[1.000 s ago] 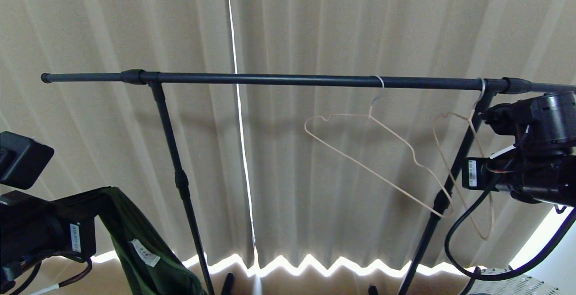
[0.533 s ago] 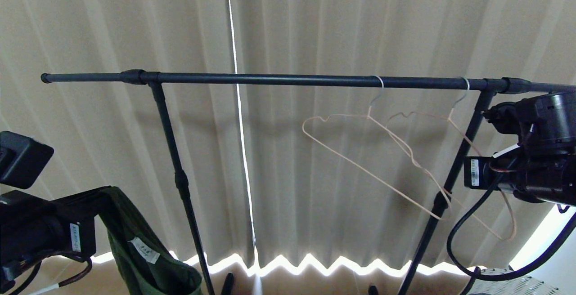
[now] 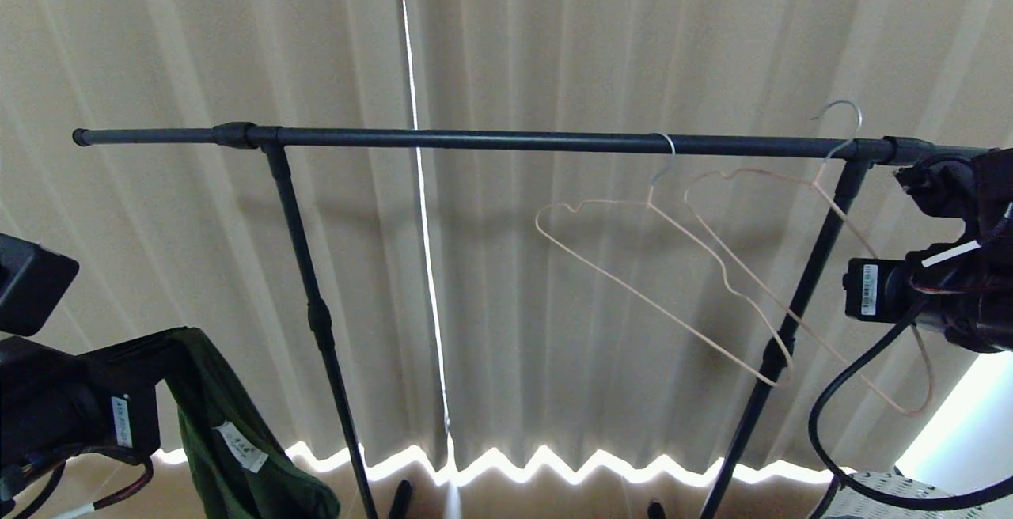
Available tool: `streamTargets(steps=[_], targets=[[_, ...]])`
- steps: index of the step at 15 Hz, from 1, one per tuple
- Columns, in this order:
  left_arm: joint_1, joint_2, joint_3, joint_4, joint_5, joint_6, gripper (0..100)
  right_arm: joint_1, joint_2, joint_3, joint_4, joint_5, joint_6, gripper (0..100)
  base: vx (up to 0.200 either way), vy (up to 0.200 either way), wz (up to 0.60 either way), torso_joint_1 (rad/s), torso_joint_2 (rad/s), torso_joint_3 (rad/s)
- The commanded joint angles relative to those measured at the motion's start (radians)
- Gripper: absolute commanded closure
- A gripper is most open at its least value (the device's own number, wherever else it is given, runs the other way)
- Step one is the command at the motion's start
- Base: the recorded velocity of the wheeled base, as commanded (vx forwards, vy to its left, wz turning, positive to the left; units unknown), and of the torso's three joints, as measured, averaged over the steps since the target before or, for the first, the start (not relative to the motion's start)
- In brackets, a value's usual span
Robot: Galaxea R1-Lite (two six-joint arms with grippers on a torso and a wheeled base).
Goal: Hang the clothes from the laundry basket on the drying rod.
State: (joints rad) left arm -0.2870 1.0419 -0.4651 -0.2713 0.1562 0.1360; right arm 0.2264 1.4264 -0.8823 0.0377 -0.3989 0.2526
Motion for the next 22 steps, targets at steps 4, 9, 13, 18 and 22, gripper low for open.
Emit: streamTargets(steps=[4,9,13,18,22], targets=[[0.000,-0.006,-0.001,-0.003,0.000,0.004,100,0.034,-0.179,0.111,-0.001,0.002,-0.055,100,0.000,0.000,0.00,0.000,0.00,0.000],[0.002,-0.010,0.003,-0.002,0.003,-0.003,100,0.087,-0.265,0.181,0.001,0.000,-0.081,100,-0.160,0.000,0.00,0.008,0.01,0.003],[0.002,-0.010,0.016,-0.002,0.002,-0.003,100,0.087,-0.279,0.207,0.001,0.000,-0.084,100,-0.200,0.000,0.00,0.000,0.00,0.005],[0.002,-0.014,0.019,-0.002,0.002,-0.001,100,0.087,-0.280,0.214,-0.010,0.002,-0.081,100,-0.160,0.000,0.00,0.000,0.00,0.001],[0.000,-0.008,0.014,-0.002,0.002,-0.004,100,0.157,-0.288,0.217,-0.133,0.015,-0.084,100,0.000,0.000,0.00,0.000,0.00,0.000]])
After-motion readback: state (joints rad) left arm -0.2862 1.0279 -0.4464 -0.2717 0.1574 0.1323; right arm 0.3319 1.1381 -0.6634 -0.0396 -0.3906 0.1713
